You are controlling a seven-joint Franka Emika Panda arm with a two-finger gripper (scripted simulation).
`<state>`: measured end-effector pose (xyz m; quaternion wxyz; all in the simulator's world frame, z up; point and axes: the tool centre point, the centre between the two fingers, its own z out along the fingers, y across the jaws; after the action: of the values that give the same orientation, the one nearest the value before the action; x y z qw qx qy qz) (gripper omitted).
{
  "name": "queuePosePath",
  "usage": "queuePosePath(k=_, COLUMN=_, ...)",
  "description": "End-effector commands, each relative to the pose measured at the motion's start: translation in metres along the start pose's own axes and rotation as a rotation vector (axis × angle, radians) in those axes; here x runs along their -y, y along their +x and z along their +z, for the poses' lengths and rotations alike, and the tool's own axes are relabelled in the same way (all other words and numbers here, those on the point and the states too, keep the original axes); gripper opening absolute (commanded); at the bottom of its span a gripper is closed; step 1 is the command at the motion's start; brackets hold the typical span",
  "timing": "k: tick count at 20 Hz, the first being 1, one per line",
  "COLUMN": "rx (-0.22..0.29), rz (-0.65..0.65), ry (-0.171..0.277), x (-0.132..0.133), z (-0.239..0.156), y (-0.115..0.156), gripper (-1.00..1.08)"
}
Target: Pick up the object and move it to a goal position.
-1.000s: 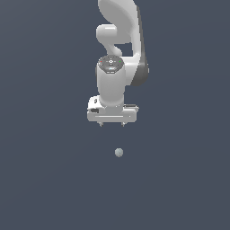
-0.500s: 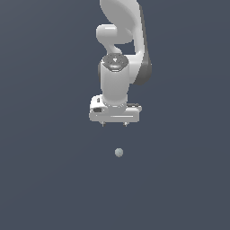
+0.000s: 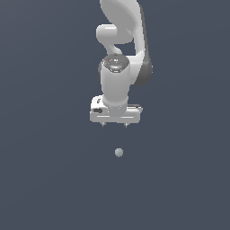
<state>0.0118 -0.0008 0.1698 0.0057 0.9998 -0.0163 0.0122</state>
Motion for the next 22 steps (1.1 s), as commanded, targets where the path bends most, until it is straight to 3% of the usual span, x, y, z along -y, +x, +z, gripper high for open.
queuePosePath(k=1, rx=0.001, rz=0.015, ry=0.001, x=0.001, z=0.003, y=0.003, gripper=1.0)
queuePosePath(k=22, rx=0.023, rz=0.39, ry=0.007, x=0.021, z=0.084, y=0.06, gripper=1.0)
